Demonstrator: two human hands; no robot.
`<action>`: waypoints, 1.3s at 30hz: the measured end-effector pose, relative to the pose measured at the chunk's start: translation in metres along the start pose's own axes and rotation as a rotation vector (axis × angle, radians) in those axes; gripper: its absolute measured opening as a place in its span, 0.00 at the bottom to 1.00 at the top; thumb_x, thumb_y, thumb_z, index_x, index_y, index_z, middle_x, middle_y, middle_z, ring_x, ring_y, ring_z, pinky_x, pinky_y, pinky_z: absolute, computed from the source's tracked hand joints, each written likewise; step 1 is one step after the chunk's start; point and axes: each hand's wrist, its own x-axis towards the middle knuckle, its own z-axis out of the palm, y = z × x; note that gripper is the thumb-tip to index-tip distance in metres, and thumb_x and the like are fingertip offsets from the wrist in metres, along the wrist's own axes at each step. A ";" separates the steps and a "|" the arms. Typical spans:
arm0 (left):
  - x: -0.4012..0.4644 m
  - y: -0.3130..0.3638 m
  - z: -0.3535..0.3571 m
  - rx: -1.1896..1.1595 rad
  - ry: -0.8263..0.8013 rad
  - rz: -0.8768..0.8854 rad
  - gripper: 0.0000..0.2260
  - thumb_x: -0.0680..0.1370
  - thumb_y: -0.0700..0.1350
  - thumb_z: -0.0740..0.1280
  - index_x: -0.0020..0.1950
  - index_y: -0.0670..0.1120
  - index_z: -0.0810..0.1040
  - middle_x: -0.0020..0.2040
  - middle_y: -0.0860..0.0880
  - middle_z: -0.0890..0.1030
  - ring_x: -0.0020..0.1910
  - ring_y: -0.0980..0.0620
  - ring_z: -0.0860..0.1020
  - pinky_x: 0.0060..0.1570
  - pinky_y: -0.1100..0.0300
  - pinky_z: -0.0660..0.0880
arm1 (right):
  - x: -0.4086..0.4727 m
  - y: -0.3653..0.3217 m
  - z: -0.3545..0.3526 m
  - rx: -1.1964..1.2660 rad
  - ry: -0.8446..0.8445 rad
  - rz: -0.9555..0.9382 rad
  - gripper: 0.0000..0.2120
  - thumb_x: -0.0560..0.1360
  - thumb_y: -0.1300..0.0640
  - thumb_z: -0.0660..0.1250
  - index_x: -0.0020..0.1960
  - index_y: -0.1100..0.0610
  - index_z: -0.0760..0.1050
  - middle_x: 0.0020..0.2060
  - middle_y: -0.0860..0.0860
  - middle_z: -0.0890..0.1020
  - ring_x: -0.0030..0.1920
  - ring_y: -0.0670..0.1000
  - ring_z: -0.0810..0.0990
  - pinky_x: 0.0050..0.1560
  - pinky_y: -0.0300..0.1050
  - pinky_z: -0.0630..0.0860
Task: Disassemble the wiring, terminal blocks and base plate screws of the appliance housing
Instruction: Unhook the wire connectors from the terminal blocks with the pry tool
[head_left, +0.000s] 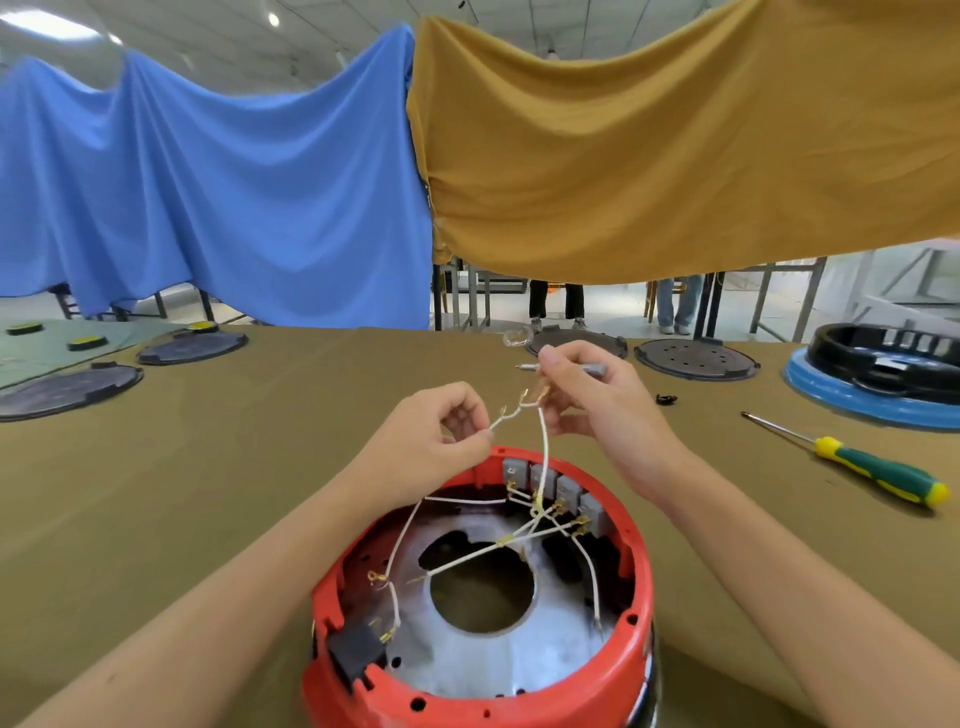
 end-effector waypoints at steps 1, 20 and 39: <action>0.000 -0.001 0.000 0.035 0.016 0.005 0.06 0.75 0.38 0.71 0.41 0.45 0.76 0.38 0.53 0.77 0.33 0.61 0.73 0.36 0.69 0.70 | 0.000 -0.002 -0.001 0.018 -0.015 0.045 0.13 0.78 0.49 0.69 0.50 0.60 0.76 0.38 0.55 0.82 0.35 0.51 0.78 0.41 0.46 0.80; 0.012 -0.008 -0.020 -0.350 -0.016 -0.081 0.07 0.79 0.37 0.67 0.54 0.47 0.76 0.38 0.49 0.83 0.42 0.51 0.83 0.50 0.53 0.80 | -0.007 -0.023 0.004 0.143 -0.012 0.325 0.12 0.73 0.73 0.71 0.53 0.64 0.73 0.41 0.61 0.83 0.34 0.52 0.84 0.35 0.42 0.82; 0.008 0.031 -0.008 -0.396 0.080 -0.106 0.04 0.74 0.38 0.74 0.44 0.46 0.84 0.37 0.47 0.85 0.38 0.54 0.83 0.41 0.65 0.78 | -0.034 -0.048 -0.023 0.019 0.067 0.133 0.11 0.72 0.70 0.74 0.50 0.62 0.75 0.39 0.59 0.85 0.37 0.54 0.84 0.37 0.44 0.82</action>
